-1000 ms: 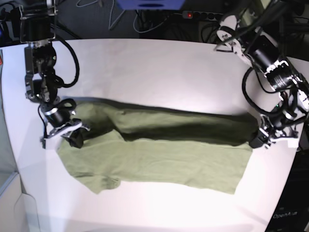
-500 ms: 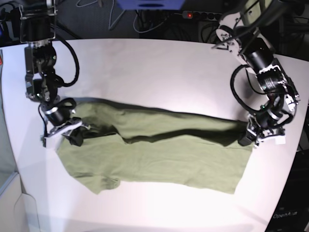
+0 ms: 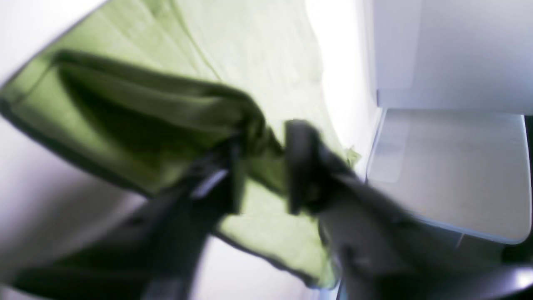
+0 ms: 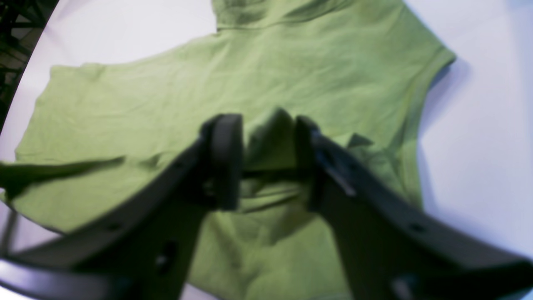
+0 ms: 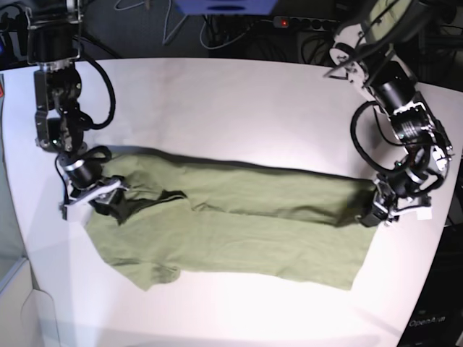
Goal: Fold the T-shirt properly
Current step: 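Lower the folded edge onto the shirt body with both grippers, then drag the folded shirt back toward the robot with both grippers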
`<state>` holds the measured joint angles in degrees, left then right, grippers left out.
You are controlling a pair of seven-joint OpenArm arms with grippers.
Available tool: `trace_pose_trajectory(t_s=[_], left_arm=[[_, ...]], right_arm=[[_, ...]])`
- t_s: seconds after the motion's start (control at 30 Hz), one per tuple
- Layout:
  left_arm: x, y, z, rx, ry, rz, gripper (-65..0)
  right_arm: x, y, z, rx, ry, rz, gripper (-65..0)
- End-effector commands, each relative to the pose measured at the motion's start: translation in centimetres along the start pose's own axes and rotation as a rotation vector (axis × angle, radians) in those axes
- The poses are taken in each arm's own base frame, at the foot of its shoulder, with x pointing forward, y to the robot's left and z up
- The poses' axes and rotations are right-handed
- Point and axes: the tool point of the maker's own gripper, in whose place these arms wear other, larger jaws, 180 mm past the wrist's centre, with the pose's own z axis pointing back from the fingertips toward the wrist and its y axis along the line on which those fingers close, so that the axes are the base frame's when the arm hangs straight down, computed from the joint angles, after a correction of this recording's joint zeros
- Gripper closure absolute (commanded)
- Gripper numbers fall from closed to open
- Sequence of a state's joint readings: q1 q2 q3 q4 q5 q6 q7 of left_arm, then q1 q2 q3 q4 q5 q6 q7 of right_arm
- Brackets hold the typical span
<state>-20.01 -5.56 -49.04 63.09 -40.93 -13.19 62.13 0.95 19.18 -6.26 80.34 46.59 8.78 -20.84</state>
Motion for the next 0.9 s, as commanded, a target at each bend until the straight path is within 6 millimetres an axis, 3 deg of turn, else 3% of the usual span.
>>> trace_pose_trajectory(t_s=[0.0, 0.13, 0.33, 0.37, 0.43, 0.57, 0.6, 0.67, 0.77, 0.87], left_arm=[[2.2, -1.8, 0.3, -0.044, -0.051, -0.024, -29.6], [2.4, -1.8, 0.5, -0.045, -0.057, -0.037, -40.7], [2.5, -1.4, 0.9, -0.044, -0.052, -0.102, -40.3], [2.3, -1.1, 0.9, -0.039, -0.049, -0.099, -37.8], [2.1, -1.1, 0.8, -0.037, -0.045, -0.102, -26.7], [0.7, -1.7, -0.4, -0.002, 0.022, -0.184, -0.9], [0.4, -1.9, -0.6, 0.000, 0.035, -0.199, -1.9], [0.1, -2.0, -0.8, 0.004, 0.047, -0.211, -4.5], [1.1, -2.1, -0.9, 0.005, -0.008, -0.218, -3.4], [0.6, -0.3, -1.2, 0.062, 0.008, -0.217, -3.4]], right_arm=[[1.9, 0.1, 0.1, 0.010, -0.053, 0.016, -31.2], [1.8, 0.0, 0.2, 0.007, -0.050, 0.018, -39.2], [0.8, -0.2, 1.1, 0.004, -0.040, 0.017, -39.2], [0.6, -0.3, 1.2, 0.000, -0.039, 0.015, -37.9], [0.2, -0.6, 1.3, -0.006, -0.041, 0.012, -30.5], [-0.8, -1.6, 1.1, -0.029, -0.018, -0.002, -4.6], [-1.0, -1.7, 1.1, -0.033, -0.012, -0.004, -0.4], [-1.3, -1.9, 1.1, -0.038, -0.003, -0.007, -0.9], [-2.1, -2.4, 1.2, -0.049, 0.013, -0.014, -1.2], [-2.9, -3.1, 1.2, -0.067, 0.032, -0.025, -1.2]])
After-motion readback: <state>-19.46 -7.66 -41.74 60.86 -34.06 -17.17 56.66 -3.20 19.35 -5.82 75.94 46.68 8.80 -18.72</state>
